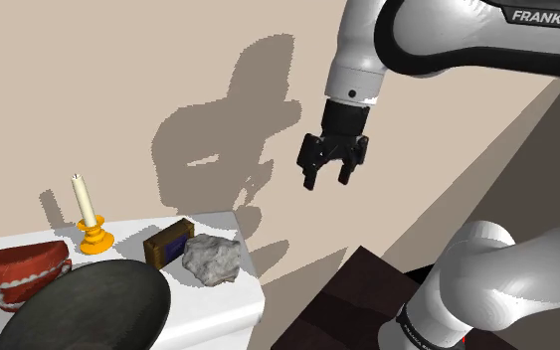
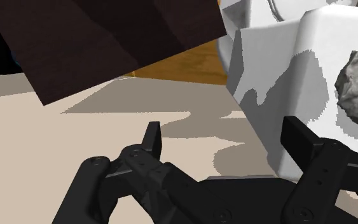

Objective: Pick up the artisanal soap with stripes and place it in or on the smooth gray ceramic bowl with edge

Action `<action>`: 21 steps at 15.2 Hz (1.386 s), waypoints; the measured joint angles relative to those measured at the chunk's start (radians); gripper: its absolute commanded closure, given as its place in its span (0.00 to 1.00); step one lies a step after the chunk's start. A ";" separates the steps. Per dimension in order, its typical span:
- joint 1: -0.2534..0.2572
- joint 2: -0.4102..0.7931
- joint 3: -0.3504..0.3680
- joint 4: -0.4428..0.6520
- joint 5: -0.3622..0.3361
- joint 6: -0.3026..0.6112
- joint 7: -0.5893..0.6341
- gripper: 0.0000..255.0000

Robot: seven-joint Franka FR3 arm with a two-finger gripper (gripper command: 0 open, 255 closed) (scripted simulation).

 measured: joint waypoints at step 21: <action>-0.115 0.673 0.556 0.424 -0.041 0.324 1.000 0.00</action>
